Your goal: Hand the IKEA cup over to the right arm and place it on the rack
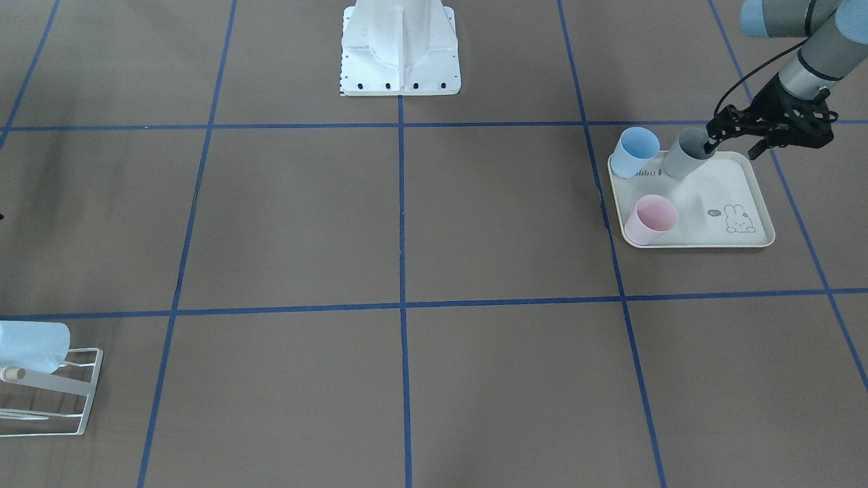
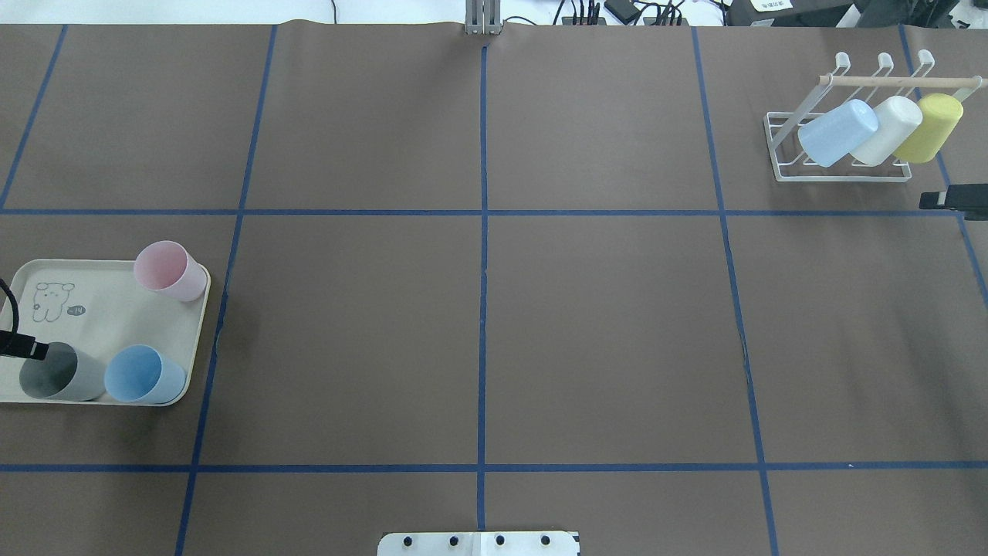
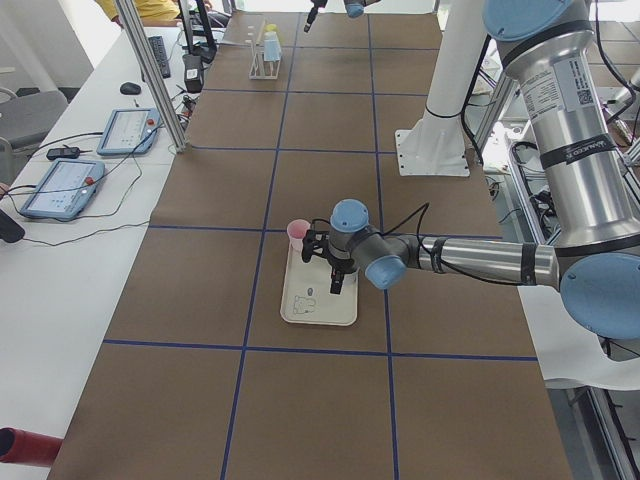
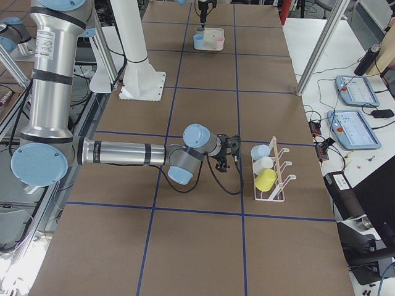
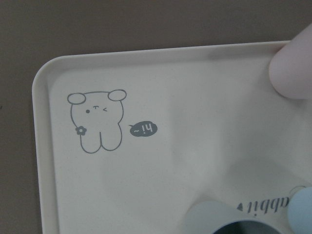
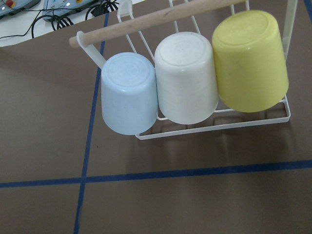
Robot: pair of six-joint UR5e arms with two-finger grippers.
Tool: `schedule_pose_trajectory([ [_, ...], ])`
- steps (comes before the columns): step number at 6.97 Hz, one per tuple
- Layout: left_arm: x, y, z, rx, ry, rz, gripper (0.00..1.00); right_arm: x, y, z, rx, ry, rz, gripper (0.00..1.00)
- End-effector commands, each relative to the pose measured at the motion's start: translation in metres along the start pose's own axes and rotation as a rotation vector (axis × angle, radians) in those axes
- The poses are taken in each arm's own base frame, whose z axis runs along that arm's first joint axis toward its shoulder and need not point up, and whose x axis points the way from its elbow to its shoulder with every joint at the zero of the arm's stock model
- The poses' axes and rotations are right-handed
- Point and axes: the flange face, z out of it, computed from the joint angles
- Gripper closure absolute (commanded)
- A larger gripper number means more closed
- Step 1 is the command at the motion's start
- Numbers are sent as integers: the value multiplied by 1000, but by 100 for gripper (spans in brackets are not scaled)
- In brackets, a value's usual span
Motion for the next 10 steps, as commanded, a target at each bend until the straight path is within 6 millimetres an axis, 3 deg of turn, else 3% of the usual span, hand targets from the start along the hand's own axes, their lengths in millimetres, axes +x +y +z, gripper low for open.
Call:
schedule_pose_trajectory([
  [1,1,6,14,-30,-2,12,1,0,0,0,0,0,0,0],
  [2,6,8,21,-45,0,26,1,0,0,0,0,0,0,0],
  [3,6,10,28,-58,-3,30,12,0,0,1,-2,1,0,0],
  [4,9,8,27,-56,2,29,36,1,1,1,-3,2,1,0],
  [5,10,7,27,-54,4,26,98,0,0,1,-2,1,0,0],
  [7,18,6,18,-53,23,33,100,-1,0,1,-2,0,-1,0],
  [8,27,9,-1,-37,39,37,100,-1,-1,1,-2,0,-1,0],
  [10,-5,-2,-67,109,24,-19,100,-3,-1,2,-2,-3,-2,0],
])
